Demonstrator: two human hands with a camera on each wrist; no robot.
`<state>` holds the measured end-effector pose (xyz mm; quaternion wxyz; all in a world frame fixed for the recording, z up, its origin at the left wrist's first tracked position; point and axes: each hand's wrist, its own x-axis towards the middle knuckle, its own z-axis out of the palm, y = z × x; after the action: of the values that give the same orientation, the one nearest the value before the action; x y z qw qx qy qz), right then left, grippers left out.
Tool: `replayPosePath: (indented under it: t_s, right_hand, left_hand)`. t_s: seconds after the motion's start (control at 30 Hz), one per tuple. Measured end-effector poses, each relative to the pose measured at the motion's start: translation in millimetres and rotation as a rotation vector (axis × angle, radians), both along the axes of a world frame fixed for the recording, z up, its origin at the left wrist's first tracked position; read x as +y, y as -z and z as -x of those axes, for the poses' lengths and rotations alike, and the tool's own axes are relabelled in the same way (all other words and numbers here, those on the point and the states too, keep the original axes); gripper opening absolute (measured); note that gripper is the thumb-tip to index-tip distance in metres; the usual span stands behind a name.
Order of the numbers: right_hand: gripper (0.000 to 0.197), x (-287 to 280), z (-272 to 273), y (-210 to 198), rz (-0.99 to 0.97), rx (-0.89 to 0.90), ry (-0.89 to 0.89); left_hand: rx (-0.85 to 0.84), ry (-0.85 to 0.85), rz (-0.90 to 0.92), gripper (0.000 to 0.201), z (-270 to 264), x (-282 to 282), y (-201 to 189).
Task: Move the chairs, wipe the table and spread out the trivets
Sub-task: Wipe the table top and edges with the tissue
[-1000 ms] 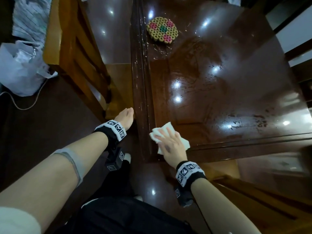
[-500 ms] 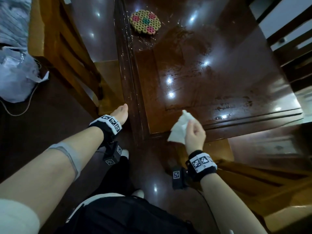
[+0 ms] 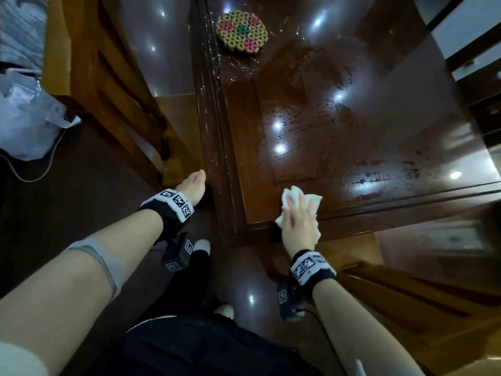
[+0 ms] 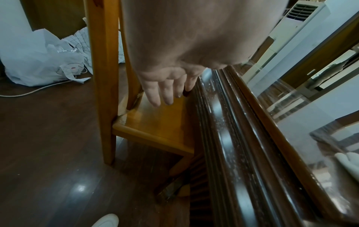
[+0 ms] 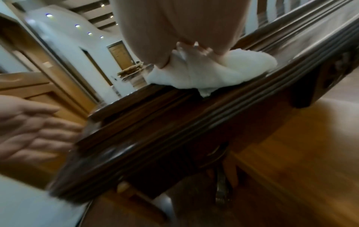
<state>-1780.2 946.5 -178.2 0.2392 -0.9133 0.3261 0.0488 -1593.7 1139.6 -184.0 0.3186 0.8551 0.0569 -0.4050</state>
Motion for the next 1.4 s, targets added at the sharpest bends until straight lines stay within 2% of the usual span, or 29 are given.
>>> replayPosePath:
  t_s: [0.1,0.2,0.3,0.37,0.5,0.57,0.67,0.73,0.8,0.87,0.93,1.0,1.07,1.2,1.4]
  right_hand:
    - [0.037,33.2,9.1,4.3,-0.117,-0.127,-0.108]
    - [0.034,64.5,14.4,2.2,-0.34,-0.207,-0.215]
    - [0.028,101.2,15.6,-2.5,-0.624,-0.095,-0.393]
    - [0.03,117.0,20.0,-2.4,-0.667,-0.065,-0.452]
    - [0.027,103.0,29.9,-15.9,-0.644,-0.226,-0.329]
    - [0.024,82.2,33.3,-22.9,-0.624,-0.324,-0.205]
    - [0.024,47.8,33.1,-33.2,-0.494,-0.478,-0.004]
    - [0.032,26.4,28.8,-37.9,-0.421,-0.503,0.09]
    - [0.041,11.9,18.8,-37.7,-0.361,-0.407,0.038]
    - [0.044,6.1,2.5,-31.8,-0.153,-0.251,-0.199]
    - [0.047,4.9,-16.2,-16.0,0.146,0.042,-0.482]
    - [0.056,2.3,-34.1,-0.7,0.29,0.342,-0.579]
    - [0.059,-5.4,-58.1,0.5,0.287,0.409,-0.57]
    - [0.053,-24.6,-118.3,-15.2,0.159,0.381,-0.43]
    - [0.053,-57.5,-197.3,-15.7,0.124,0.407,-0.283]
  left_hand:
    - [-0.003,-0.018,-0.018,0.058,1.7,6.7,0.7]
    - [-0.004,-0.027,-0.025,0.058,7.8,12.1,-0.6]
    - [-0.014,-0.016,-0.03,0.058,15.1,18.5,-2.5]
    - [-0.013,-0.016,-0.016,0.059,19.2,25.4,-2.5]
    - [-0.022,-0.044,0.018,0.06,24.9,39.8,-3.3]
    - [-0.024,-0.065,0.012,0.061,26.8,43.4,-6.0]
    - [-0.027,-0.086,0.011,0.062,27.2,45.0,-8.6]
    - [-0.022,-0.095,0.007,0.061,26.0,44.4,-9.2]
    - [-0.007,-0.1,0.017,0.061,23.9,43.1,-7.9]
    - [0.018,-0.091,0.039,0.06,19.6,41.0,-5.9]
    - [0.057,-0.075,0.072,0.059,11.3,37.9,-2.7]
    - [0.084,-0.057,0.103,0.057,-1.2,32.6,0.1]
    - [0.088,-0.055,0.126,0.056,-17.2,25.6,1.7]
    - [0.07,-0.072,0.143,0.055,-54.4,8.9,5.5]
    - [0.015,-0.105,0.154,0.056,-104.2,-12.7,14.9]
